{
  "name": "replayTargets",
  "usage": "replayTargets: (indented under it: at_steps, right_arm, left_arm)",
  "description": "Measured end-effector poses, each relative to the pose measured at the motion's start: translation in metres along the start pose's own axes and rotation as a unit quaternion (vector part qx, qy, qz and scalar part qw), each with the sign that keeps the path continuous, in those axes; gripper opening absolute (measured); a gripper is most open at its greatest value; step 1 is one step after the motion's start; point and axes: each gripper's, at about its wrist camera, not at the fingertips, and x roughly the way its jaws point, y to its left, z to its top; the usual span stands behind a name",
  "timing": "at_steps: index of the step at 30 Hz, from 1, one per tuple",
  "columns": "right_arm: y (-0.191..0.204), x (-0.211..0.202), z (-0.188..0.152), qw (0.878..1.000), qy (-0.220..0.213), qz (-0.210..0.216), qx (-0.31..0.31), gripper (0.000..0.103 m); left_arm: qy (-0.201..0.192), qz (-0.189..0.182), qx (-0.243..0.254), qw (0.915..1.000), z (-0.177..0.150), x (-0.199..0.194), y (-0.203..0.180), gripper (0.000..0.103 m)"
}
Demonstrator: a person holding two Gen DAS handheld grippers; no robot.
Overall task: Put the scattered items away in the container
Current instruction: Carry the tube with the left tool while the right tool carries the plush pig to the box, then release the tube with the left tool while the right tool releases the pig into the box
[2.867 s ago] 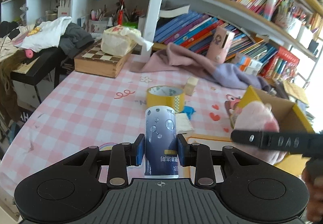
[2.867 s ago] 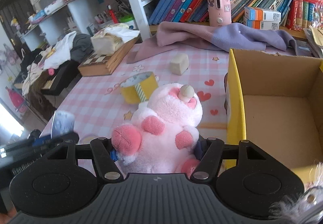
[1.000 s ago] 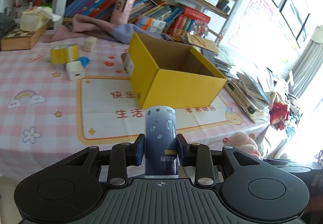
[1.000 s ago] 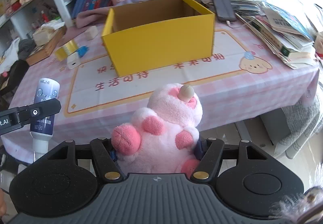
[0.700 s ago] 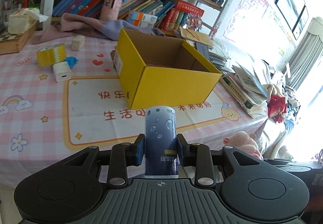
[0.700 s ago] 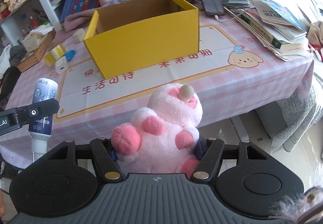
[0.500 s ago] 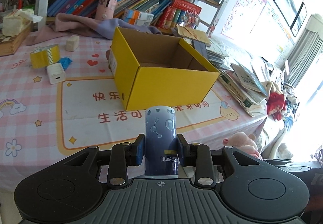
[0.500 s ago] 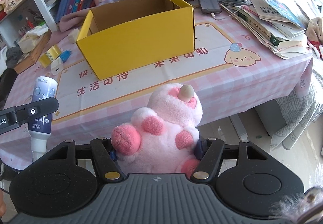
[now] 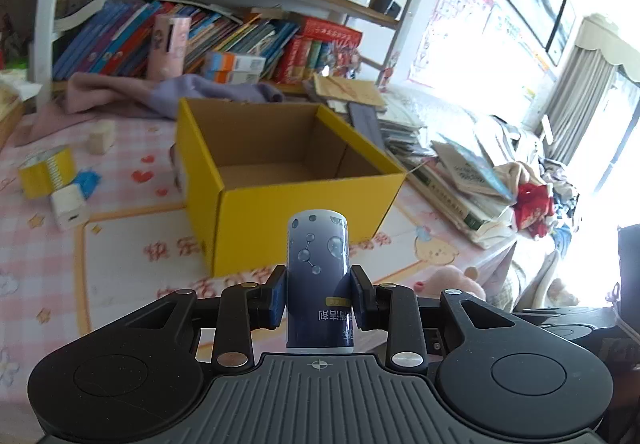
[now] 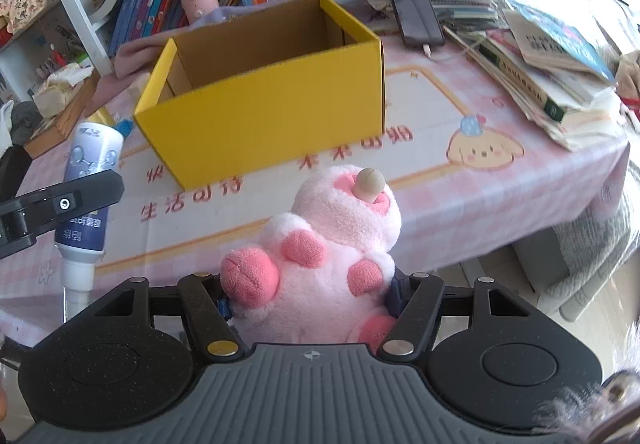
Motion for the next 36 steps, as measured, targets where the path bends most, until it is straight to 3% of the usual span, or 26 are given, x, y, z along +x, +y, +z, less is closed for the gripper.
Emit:
replayTargets:
  at_steps: [4,11,21,28,32,36]
  right_arm:
    - [-0.002,0.003,0.018,1.000,-0.015,0.003,-0.013,0.063]
    - [-0.004,0.000,0.060,0.996,-0.081,0.020,-0.041,0.063]
    - [-0.014,0.014,0.139,0.981,-0.150,0.060,-0.105,0.064]
    - [-0.008,0.063,0.176,0.972,-0.130,0.093,-0.169,0.064]
    - [0.003,0.107,0.187,0.966,-0.103,0.091,-0.221,0.064]
    - [0.015,0.149,0.191,0.957,-0.042,0.089,-0.274,0.064]
  left_arm:
    - [-0.008,-0.011,0.006,0.9999,0.014,0.013,-0.002,0.031]
    - [-0.054,-0.008,0.018,0.9983,0.048,0.023,-0.005,0.031]
    - [-0.115,0.035,0.037,0.9921,0.097,0.039,-0.013,0.031]
    - [-0.100,0.086,0.039,0.9906,0.120,0.081,0.000,0.031]
    - [-0.057,0.110,0.042,0.9914,0.121,0.120,0.010,0.031]
    - [-0.004,0.135,0.052,0.9894,0.117,0.157,0.017,0.031]
